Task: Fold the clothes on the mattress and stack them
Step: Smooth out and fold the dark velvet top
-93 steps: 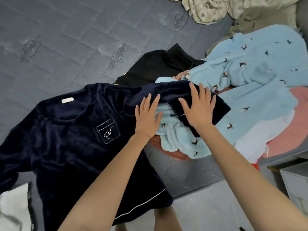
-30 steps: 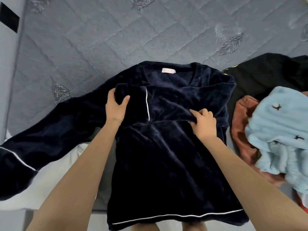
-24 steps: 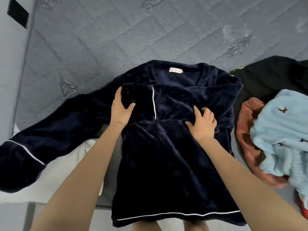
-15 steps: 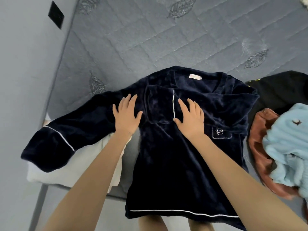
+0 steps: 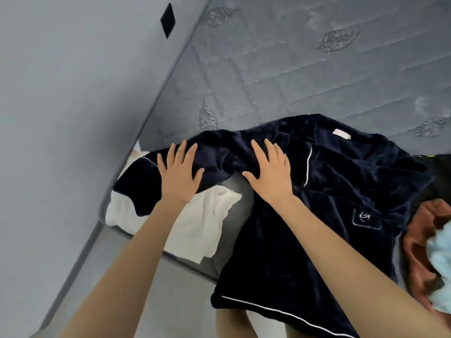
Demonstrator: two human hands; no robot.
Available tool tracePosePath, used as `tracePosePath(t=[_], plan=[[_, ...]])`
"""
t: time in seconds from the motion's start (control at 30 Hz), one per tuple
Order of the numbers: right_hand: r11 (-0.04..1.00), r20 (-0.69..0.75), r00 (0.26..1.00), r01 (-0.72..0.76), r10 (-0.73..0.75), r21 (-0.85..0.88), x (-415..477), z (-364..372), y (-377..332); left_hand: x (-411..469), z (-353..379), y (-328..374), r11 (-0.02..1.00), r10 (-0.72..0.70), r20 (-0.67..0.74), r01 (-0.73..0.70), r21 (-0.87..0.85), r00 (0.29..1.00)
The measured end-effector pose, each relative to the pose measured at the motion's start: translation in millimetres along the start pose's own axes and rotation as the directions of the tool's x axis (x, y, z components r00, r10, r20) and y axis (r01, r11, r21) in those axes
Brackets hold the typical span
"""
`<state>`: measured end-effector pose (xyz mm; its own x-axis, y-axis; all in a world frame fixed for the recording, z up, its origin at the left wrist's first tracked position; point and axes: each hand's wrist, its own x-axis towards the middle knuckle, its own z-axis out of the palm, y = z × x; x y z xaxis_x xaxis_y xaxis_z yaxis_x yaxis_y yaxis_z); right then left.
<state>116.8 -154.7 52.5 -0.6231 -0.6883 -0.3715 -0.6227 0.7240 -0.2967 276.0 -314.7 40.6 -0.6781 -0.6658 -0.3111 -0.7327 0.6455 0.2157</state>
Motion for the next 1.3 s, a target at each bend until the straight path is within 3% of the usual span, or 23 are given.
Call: tracePosePath(t=[0.3,0.5,0.63,0.7,0.83,0.97,1.07,1.17,1.3], plan=[[0.988,0.047,0.987,0.156,-0.155,-0.021,0.9,30.4,-71.9,-28.4,-7.4,-65.5,0.986,-0.161,-0.075,0.158,-0.052,0.984],[0.977,0.084,0.974,0.212,-0.209,-0.023,1.3,38.8,-95.7,-39.0,-7.1,-93.8,0.896,-0.42,-0.027,0.409,-0.171,0.907],[0.973,0.09,0.969,0.23,-0.23,0.012,-1.2,42.8,-104.4,-39.7,-12.4,-104.0,0.875,-0.453,-0.046,0.434,-0.215,0.891],[0.968,0.067,0.968,0.237,-0.243,0.087,-3.0,42.9,-108.2,-39.3,-17.6,-105.0,0.851,-0.449,-0.064,0.404,-0.336,0.891],[0.895,0.039,0.929,0.342,-0.367,0.288,-8.3,40.4,-114.5,-34.2,-35.1,-90.7,0.63,-0.392,0.025,0.288,-0.721,0.919],[0.86,0.125,0.895,0.361,-0.428,0.361,-17.3,46.9,-116.2,-24.8,-51.3,-61.8,0.465,-0.268,0.003,0.132,-0.875,0.963],[0.782,0.119,0.92,0.243,-0.374,0.574,-22.7,51.9,-117.0,-17.9,-54.3,-35.8,0.398,-0.192,0.025,0.101,-0.912,0.981],[0.632,0.168,0.947,0.045,-0.273,0.773,-27.7,51.7,-113.5,-13.5,-53.2,-11.0,0.376,-0.124,0.081,0.122,-0.919,0.989],[0.425,0.066,0.99,-0.006,-0.127,0.905,-25.1,41.0,-95.2,-9.0,-53.2,16.8,0.079,-0.014,0.31,0.31,-0.947,0.951]])
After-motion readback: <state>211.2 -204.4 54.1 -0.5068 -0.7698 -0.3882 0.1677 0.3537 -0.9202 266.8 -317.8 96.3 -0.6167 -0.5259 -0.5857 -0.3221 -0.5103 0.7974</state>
